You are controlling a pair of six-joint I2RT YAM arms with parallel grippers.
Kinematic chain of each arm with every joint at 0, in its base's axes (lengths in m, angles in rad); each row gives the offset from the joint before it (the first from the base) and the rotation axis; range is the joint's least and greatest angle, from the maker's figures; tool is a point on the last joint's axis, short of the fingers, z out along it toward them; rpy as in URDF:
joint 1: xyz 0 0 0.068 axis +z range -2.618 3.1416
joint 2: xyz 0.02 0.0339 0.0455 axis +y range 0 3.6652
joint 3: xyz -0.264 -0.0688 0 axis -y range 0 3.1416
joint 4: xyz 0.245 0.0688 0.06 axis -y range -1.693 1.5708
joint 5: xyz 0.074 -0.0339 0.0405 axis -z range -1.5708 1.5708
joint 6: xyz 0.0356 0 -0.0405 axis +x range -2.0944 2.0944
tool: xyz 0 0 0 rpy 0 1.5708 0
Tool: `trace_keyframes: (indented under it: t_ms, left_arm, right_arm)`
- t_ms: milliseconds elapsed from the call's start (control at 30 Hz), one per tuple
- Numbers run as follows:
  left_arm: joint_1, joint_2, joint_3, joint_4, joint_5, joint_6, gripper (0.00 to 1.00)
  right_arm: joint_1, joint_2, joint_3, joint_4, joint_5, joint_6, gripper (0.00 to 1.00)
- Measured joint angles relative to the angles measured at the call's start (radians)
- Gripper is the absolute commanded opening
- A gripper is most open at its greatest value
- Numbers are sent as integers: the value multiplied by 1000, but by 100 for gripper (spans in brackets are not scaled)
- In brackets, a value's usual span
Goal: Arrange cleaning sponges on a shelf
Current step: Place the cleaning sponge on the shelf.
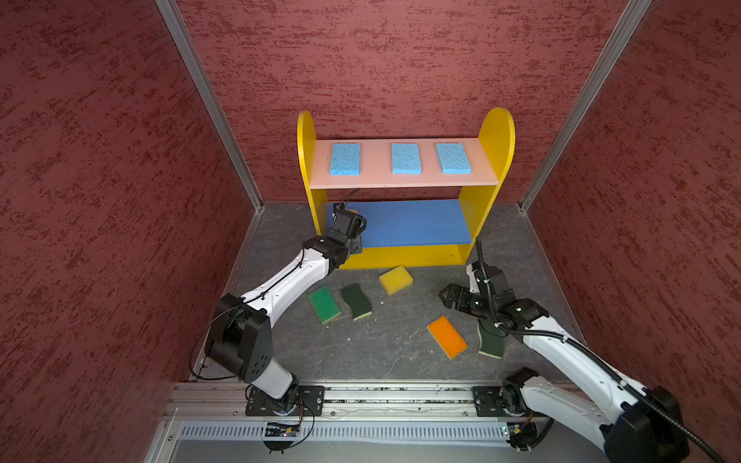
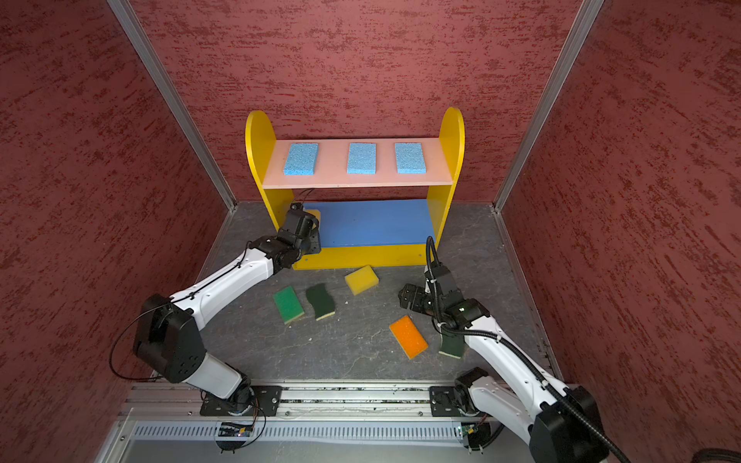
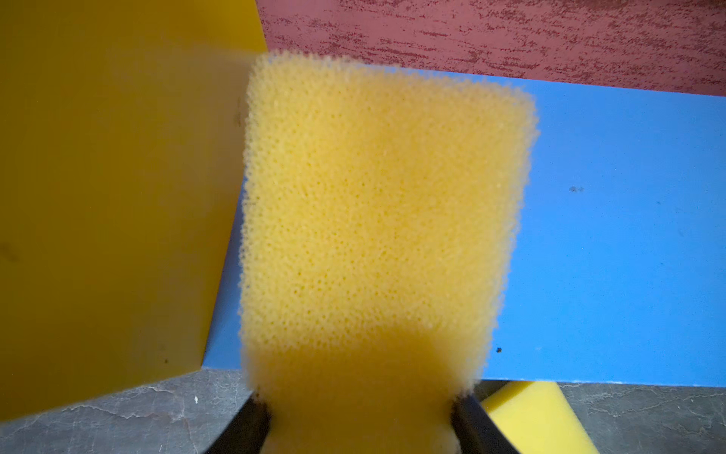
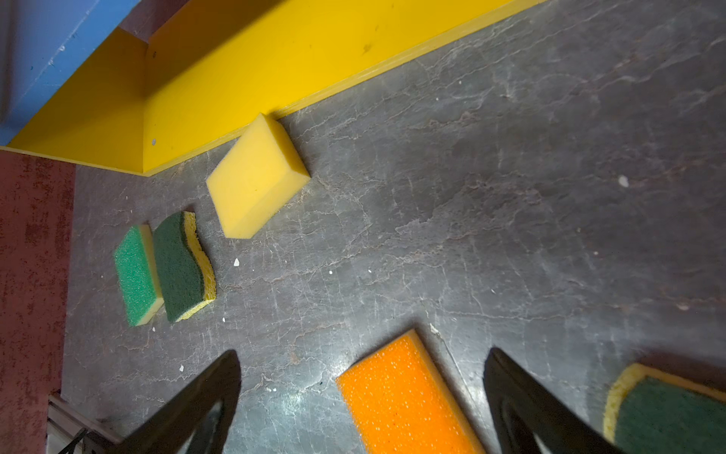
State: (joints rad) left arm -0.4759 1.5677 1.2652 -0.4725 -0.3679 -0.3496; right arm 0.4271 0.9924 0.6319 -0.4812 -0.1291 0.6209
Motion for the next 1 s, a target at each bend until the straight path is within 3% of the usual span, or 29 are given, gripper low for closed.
trace_keyframes:
  t_ms: [1000]
  left_arm:
    - [29,101,6,92,-3,-32,58]
  right_arm:
    - [0,15,0,17,-17,17,97]
